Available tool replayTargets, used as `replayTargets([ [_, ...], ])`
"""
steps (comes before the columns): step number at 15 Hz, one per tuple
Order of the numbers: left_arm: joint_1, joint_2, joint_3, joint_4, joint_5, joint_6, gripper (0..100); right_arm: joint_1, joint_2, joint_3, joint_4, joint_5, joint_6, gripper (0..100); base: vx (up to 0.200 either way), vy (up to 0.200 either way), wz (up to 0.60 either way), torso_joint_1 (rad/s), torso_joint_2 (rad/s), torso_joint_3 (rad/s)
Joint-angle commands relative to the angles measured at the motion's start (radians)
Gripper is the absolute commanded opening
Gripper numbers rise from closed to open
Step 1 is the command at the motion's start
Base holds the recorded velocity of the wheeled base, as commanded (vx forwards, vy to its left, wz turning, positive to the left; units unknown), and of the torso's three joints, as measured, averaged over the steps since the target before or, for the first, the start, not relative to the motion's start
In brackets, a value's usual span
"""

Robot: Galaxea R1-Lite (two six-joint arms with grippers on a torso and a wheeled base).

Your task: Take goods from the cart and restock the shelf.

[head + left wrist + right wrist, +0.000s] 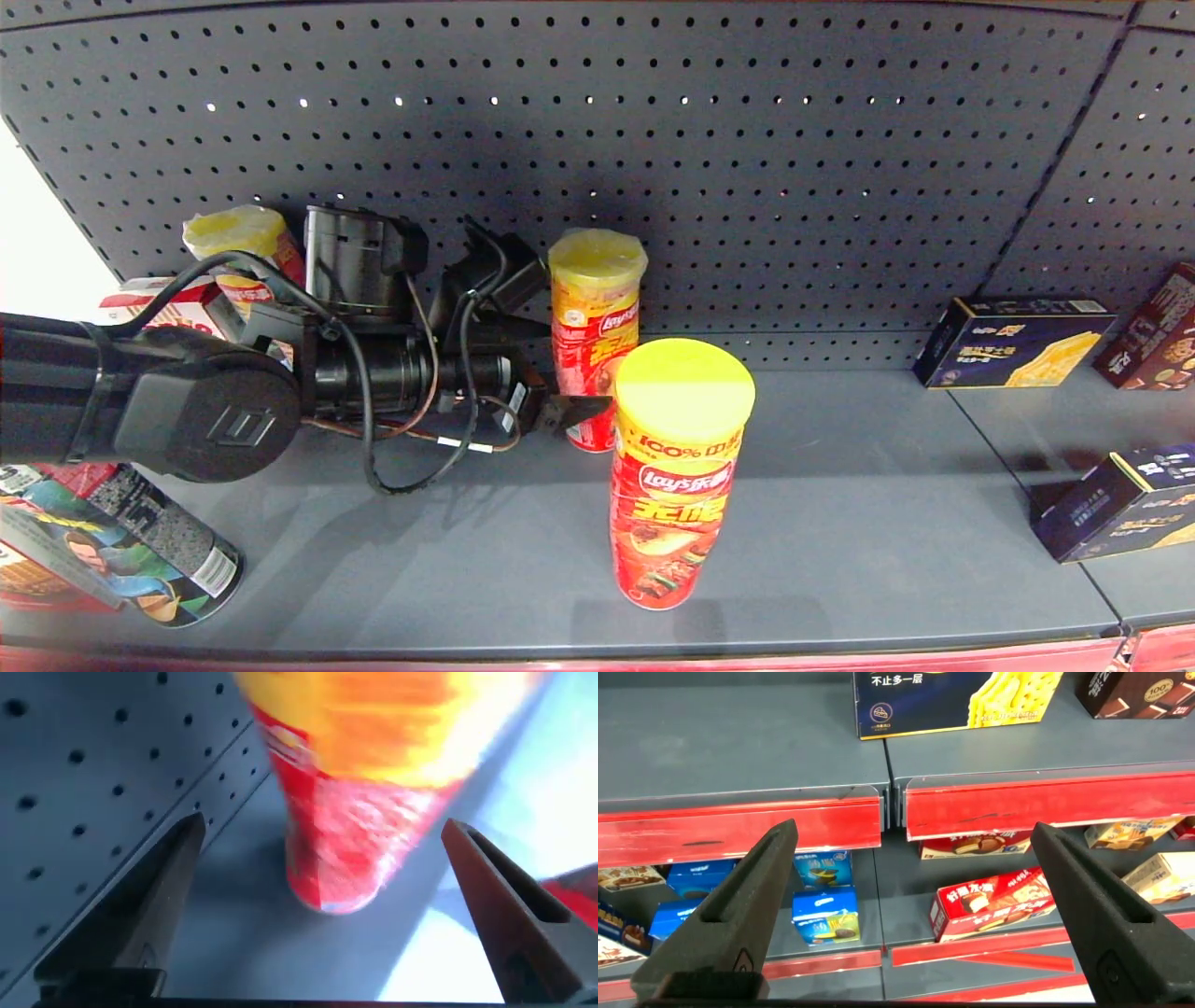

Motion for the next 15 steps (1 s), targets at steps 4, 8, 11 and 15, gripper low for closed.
replayTargets([
  [4,0.017,-0.063,0.037,-0.031,0.102,-0.003,100,0.0,0.002,0.0,0.0,0.0,0.0,100,0.0,0.0,0.0,0.0,0.0,0.0],
  [8,0.018,-0.062,0.044,-0.067,0.182,-0.008,100,0.0,0.002,0.0,0.0,0.0,0.0,100,0.0,0.0,0.0,0.0,0.0,0.0],
  [11,0.03,-0.063,0.051,-0.067,0.183,-0.003,100,0.0,0.002,0.0,0.0,0.0,0.0,100,0.0,0.0,0.0,0.0,0.0,0.0],
  [15,0.053,-0.066,0.051,-0.067,0.203,-0.002,100,0.0,0.002,0.0,0.0,0.0,0.0,100,0.0,0.0,0.0,0.0,0.0,0.0],
])
